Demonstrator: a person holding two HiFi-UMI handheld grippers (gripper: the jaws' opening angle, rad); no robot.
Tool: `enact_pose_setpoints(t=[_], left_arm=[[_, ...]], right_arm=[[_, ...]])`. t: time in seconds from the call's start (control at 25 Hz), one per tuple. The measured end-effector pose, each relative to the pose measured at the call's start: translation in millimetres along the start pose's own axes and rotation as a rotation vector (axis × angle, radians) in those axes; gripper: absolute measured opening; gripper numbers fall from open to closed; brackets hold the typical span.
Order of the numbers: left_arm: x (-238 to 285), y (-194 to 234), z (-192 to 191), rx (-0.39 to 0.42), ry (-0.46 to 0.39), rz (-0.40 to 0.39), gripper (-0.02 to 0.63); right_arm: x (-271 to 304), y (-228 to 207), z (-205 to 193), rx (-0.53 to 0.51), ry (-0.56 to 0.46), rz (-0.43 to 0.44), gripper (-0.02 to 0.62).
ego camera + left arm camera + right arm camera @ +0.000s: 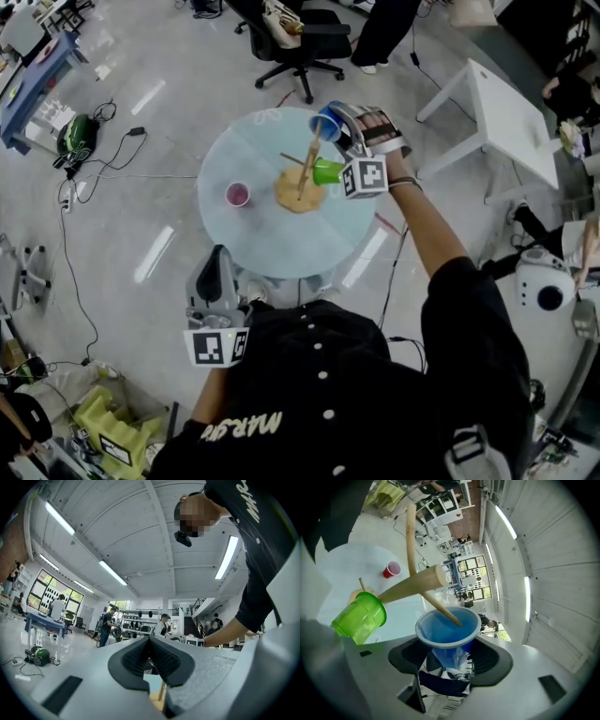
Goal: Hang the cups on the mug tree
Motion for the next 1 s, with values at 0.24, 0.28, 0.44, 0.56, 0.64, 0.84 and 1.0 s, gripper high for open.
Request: enact_pose_setpoints(t=[0.24,0.28,0.44,0.56,0.64,0.84,1.0], left_arm=[[-1,-4,-3,-0.001,0.025,-0.006,-0.003],[-1,-5,-3,-0.001,0.026,-0.006,-0.004],[1,-6,-3,-0.004,0.013,-0.004,-0.003],[3,-8,-3,-0.003,0.013,-0.009,-0.003],[4,-9,-4,-0.003,0.017,-0.012,-0.004],[4,-10,-5,0.003,0.017,-0.019,-0.004],[6,-13,-6,-0.001,0.022,-0.032,-0.004]], right_arm=[[-5,8,9,-0.140,-0.029,-0.031,0.267],[-6,8,10,-0.150,-0.035,-0.041,0.267],[-8,15,14,-0.219,-0.053,-0.066,0.272],[-9,22,12,-0.221,-0.054,-0.055,0.275],[-10,25,11,-0.204,-0.055,-0.041,0.282],[-17,22,17,-0.150,-0.078,-0.055,0.285],[-22,20,13,-0.142,-0.064,-0.055,0.287]])
Point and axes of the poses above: the fingertips, and each gripper's own axes: x forward along the fingers, y to its left, z out of its top, the point moved 1 cm from there along -x, backward along the fingers, and after that the axes turned 4 degrees about x, right-handed, at the moved point
